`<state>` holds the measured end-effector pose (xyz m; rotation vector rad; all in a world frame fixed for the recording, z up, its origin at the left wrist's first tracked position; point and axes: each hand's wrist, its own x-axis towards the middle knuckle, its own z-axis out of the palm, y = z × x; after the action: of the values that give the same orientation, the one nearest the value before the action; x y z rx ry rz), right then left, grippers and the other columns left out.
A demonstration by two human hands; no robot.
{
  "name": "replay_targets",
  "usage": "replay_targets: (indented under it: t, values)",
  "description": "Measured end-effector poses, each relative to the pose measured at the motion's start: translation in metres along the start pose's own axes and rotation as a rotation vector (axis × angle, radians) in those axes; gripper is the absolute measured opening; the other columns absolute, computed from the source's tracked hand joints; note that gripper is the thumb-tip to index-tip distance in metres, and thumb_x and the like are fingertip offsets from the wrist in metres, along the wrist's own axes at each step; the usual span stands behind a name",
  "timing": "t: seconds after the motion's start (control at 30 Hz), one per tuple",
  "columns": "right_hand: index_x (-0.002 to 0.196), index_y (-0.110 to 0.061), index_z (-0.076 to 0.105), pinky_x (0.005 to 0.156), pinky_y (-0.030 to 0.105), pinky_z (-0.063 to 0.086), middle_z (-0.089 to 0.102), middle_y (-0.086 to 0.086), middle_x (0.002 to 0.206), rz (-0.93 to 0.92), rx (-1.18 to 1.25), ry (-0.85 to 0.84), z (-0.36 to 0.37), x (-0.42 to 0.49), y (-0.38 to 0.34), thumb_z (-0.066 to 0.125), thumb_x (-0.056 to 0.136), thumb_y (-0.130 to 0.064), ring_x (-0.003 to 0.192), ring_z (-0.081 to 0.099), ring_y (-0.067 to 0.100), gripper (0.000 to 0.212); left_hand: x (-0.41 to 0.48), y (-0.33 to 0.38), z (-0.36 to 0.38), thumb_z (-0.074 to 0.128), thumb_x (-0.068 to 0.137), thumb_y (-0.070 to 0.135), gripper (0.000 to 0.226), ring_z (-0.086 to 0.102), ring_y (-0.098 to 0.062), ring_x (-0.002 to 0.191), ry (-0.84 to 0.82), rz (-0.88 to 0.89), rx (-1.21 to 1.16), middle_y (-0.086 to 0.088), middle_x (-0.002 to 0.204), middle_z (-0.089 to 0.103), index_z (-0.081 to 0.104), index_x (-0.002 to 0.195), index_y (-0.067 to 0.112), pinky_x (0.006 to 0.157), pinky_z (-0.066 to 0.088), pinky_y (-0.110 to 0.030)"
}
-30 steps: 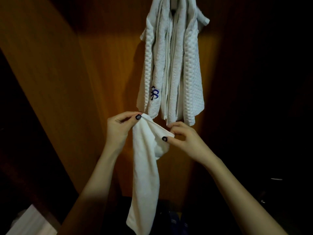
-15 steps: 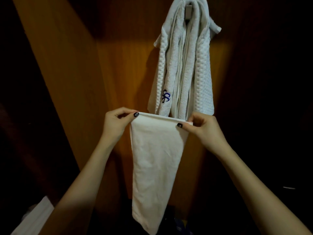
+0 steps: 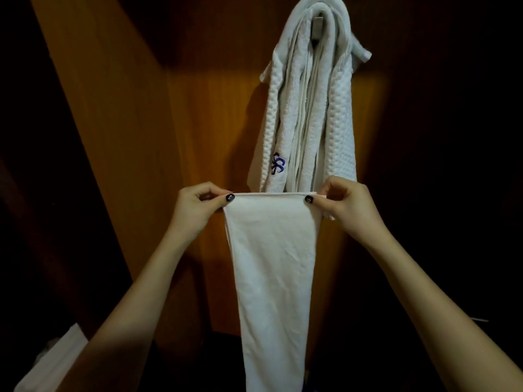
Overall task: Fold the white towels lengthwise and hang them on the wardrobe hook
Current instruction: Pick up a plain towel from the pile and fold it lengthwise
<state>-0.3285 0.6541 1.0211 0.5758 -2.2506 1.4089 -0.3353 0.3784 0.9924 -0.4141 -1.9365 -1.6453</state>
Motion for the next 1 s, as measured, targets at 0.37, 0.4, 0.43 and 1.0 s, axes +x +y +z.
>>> replay_targets:
  t: [0.37,0.4,0.43,1.0]
  values:
    - [0.063,-0.014,0.049,0.050,0.017,0.031,0.048,-0.006,0.057,-0.025,-0.223,0.002,0.012,0.004,0.006,0.075,0.080,-0.009,0.051,0.043,0.000,0.032,0.006,-0.002,-0.008,0.072,0.080,-0.001,0.022,0.061,-0.002,0.065,-0.044,-0.013,0.154,0.017,0.064,0.069,0.068,0.071,0.020,0.066,0.052,-0.025]
    - [0.063,-0.018,0.048,0.049,0.016,0.032,0.048,-0.007,0.058,-0.031,-0.220,0.011,0.014,0.005,0.007,0.075,0.080,-0.009,0.051,0.044,-0.001,0.033,0.006,-0.002,-0.009,0.072,0.080,0.000,0.023,0.062,-0.003,0.065,-0.041,-0.019,0.155,0.016,0.064,0.069,0.068,0.071,0.021,0.067,0.053,-0.026]
    - [0.064,-0.021,0.049,0.049,0.015,0.033,0.049,-0.008,0.059,-0.040,-0.211,0.016,0.015,0.005,0.007,0.075,0.080,-0.008,0.053,0.045,-0.002,0.033,0.006,-0.002,-0.011,0.072,0.080,0.000,0.024,0.063,-0.003,0.065,-0.040,-0.023,0.153,0.015,0.064,0.069,0.068,0.072,0.022,0.066,0.053,-0.025]
    - [0.102,-0.013,0.074,0.049,0.017,0.043,0.069,-0.007,0.065,0.161,-0.086,-0.191,0.030,-0.015,0.034,0.055,0.090,0.003,0.047,0.054,0.003,0.027,-0.020,-0.018,-0.011,0.060,0.088,0.000,0.031,0.071,-0.017,0.088,-0.323,-0.438,0.060,-0.002,0.091,0.075,0.077,0.080,0.025,0.074,0.058,-0.024]
